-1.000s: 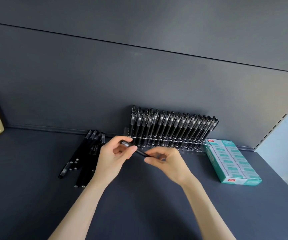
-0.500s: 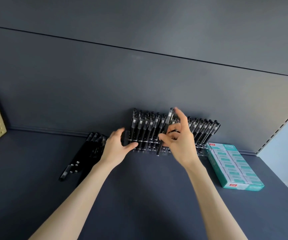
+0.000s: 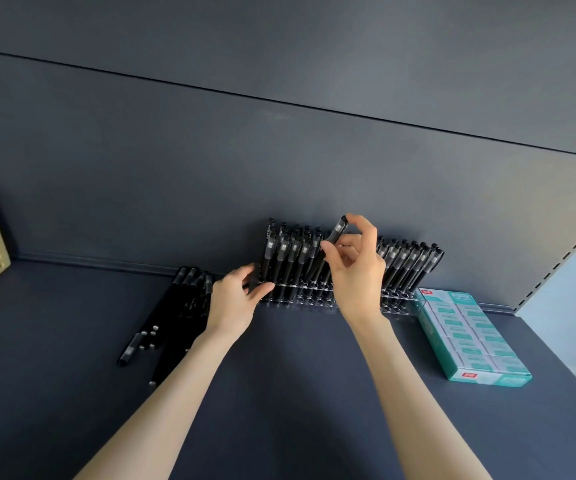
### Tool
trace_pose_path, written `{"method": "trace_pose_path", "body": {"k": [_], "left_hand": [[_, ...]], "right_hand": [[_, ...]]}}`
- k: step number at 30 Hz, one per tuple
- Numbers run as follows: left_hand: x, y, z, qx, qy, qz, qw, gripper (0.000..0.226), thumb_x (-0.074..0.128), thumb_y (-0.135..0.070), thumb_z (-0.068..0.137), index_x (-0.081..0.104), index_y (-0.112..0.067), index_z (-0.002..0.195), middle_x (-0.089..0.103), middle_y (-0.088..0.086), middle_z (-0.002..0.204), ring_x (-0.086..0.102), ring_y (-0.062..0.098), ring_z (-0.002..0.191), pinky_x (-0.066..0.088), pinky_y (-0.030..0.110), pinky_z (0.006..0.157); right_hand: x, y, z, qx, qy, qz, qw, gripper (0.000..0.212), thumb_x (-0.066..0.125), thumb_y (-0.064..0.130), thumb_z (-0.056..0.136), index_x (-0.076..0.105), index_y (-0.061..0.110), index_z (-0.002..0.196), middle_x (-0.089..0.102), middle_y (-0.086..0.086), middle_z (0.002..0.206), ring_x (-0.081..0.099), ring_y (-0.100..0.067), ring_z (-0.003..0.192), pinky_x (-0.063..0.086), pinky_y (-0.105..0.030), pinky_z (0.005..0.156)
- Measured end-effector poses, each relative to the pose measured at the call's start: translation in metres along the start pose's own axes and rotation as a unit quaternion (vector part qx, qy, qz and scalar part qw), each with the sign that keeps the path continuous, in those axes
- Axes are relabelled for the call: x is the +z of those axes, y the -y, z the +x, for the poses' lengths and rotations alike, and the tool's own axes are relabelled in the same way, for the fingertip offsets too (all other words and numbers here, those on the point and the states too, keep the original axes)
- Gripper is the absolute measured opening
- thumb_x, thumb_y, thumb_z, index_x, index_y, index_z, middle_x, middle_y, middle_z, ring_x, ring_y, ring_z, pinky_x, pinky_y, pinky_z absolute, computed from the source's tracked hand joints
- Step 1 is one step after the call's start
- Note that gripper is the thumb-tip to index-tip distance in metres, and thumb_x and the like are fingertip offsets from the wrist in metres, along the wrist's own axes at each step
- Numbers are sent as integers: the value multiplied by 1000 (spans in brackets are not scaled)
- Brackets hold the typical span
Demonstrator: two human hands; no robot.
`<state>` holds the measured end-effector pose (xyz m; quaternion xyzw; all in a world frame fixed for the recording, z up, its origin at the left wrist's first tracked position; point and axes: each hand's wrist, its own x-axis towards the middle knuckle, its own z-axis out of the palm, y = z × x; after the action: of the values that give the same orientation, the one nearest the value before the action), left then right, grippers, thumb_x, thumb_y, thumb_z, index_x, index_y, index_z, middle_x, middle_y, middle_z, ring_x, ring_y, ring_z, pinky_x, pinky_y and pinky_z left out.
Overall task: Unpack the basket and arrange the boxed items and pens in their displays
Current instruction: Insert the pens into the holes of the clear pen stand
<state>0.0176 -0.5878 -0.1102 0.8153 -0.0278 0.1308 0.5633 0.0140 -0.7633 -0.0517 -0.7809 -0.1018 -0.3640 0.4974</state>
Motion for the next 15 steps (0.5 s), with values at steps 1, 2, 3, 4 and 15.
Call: {"method": "trace_pose_path", "body": {"k": [1,2,3,4,15], "left_hand": [[0,0,0,-1,0,-2,1000,49,73,-18,83,58,-3,127,67,15,113,63,24,110,49,39,98],[0,0,0,-1,0,-5,1000,48,73,-18,83,59,-3,126,68,15,112,63,23,109,49,39,98],[0,0,0,-1,-1,-6,1000,47,73,-17,83,59,-3,126,68,14,112,63,23,108,49,39,98],[0,-1,0,-1,-2,-7,1000,47,73,-17,83,60,-4,126,68,13,112,63,22,108,49,38,98],[1,-1,-1,9,-18,3,1000,47,75,-16,81,61,-4,124,70,8,106,65,15,98,50,29,93]], "right_hand": [[1,-1,-1,-2,3,-4,1000,48,66,10,85,42,38,117,58,7,76,57,-7,66,41,-6,64],[2,-3,-3,-2,9,-6,1000,46,66,9,85,44,34,117,58,8,76,57,-5,68,41,-4,64],[2,-4,-5,1,18,-10,1000,43,66,9,86,46,31,117,58,10,77,57,-2,70,41,-3,65],[2,-6,-7,6,28,-19,999,40,65,9,86,48,27,118,57,14,78,57,2,72,41,-2,66],[-1,0,-4,-23,61,-151,986,31,63,11,88,57,15,118,66,1,82,61,-19,67,53,-40,69]]}}
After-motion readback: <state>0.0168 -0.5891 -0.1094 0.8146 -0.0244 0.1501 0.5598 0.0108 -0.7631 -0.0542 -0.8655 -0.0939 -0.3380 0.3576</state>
